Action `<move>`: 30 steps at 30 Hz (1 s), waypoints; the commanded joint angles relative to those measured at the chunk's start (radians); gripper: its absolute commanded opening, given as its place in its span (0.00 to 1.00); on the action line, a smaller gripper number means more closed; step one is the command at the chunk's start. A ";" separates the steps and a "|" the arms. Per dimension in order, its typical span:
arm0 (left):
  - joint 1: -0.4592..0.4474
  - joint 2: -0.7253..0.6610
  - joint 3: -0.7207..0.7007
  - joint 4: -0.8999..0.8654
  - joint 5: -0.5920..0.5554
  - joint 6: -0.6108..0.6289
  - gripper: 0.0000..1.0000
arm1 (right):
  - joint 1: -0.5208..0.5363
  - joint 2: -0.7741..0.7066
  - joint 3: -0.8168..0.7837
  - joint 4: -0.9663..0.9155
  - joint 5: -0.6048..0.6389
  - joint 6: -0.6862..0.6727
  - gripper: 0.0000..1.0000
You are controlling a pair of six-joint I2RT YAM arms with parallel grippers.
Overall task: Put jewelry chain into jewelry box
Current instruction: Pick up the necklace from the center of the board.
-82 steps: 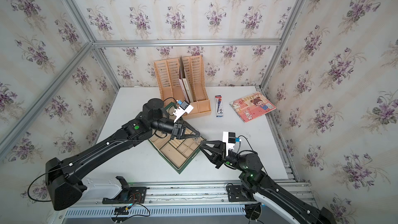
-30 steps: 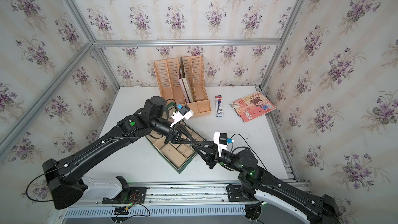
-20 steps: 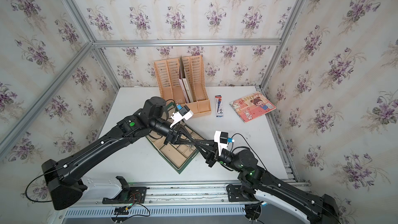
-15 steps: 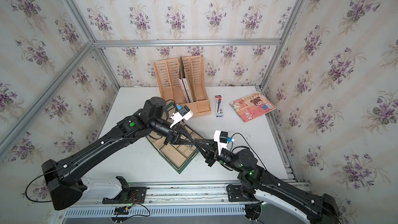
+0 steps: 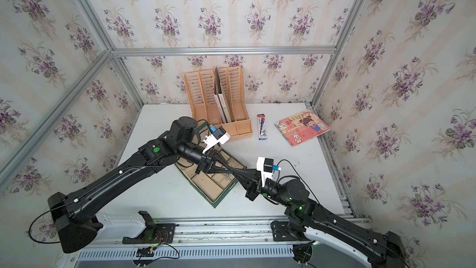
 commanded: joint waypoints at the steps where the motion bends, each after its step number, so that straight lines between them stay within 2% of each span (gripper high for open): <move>1: 0.001 -0.014 -0.007 0.028 -0.031 0.016 0.00 | 0.001 -0.037 0.002 -0.037 0.016 0.014 0.00; 7: 0.002 -0.025 -0.015 0.054 -0.052 0.002 0.00 | 0.001 -0.099 0.030 -0.179 0.059 0.021 0.00; 8: 0.002 -0.027 -0.016 0.058 -0.052 -0.001 0.03 | 0.001 -0.101 0.045 -0.212 0.068 0.020 0.00; 11: 0.002 -0.027 -0.017 0.067 -0.068 -0.008 0.28 | 0.002 -0.098 0.110 -0.359 0.125 0.020 0.00; 13: 0.001 -0.029 -0.019 0.068 -0.090 -0.008 0.40 | 0.001 -0.093 0.154 -0.448 0.169 0.017 0.00; 14: 0.001 -0.031 -0.021 0.068 -0.107 -0.007 0.50 | 0.002 -0.084 0.180 -0.500 0.201 0.014 0.00; 15: 0.001 -0.035 -0.026 0.073 -0.125 -0.007 0.54 | 0.002 -0.072 0.213 -0.574 0.239 0.011 0.00; 16: 0.001 -0.039 -0.035 0.081 -0.148 -0.008 0.63 | 0.000 -0.056 0.255 -0.635 0.269 0.007 0.00; 17: 0.002 -0.044 -0.046 0.092 -0.173 -0.010 0.66 | 0.002 -0.033 0.297 -0.708 0.305 0.006 0.00; 22: 0.001 -0.079 -0.151 0.223 -0.322 -0.047 0.71 | 0.001 0.099 0.529 -1.052 0.510 0.064 0.00; 24: 0.001 -0.095 -0.207 0.310 -0.401 -0.072 0.78 | 0.001 0.165 0.634 -1.221 0.602 0.116 0.00; 27: 0.001 -0.114 -0.295 0.464 -0.518 -0.109 0.79 | 0.000 0.253 0.763 -1.416 0.720 0.196 0.00; 30: 0.000 -0.124 -0.374 0.590 -0.637 -0.151 0.79 | -0.001 0.334 0.860 -1.544 0.776 0.241 0.00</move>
